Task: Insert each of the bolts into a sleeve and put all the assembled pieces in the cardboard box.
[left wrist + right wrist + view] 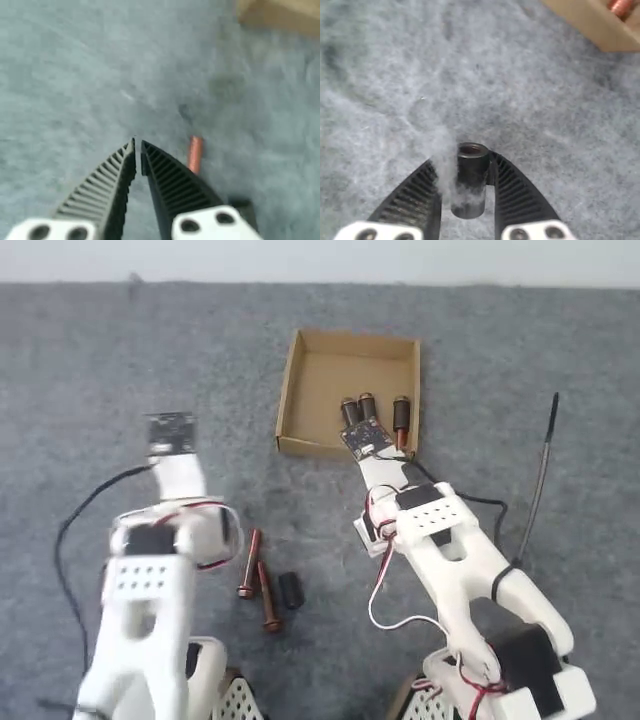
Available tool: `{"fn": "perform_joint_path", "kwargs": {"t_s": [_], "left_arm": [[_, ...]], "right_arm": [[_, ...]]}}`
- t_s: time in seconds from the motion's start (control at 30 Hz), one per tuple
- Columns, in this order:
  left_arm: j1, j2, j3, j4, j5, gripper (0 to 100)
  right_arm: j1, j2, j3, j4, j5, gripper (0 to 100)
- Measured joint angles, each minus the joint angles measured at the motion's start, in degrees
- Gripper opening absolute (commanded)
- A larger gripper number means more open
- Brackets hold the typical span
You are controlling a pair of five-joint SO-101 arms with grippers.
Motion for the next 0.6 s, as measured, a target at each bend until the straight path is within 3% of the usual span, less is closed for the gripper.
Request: {"fn": "perform_joint_path", "kwargs": {"t_s": [0.27,0.6], "left_arm": [[11.69,12.4,0.0,0.0,0.0,2],[20.57,13.8,2.81,-2.99,-2.73,2]], "right_arm": [[0.0,0.0,0.0,-0.62,0.0,0.6],[0.0,4.57,-0.44,-0.62,0.79,0.6]]}}
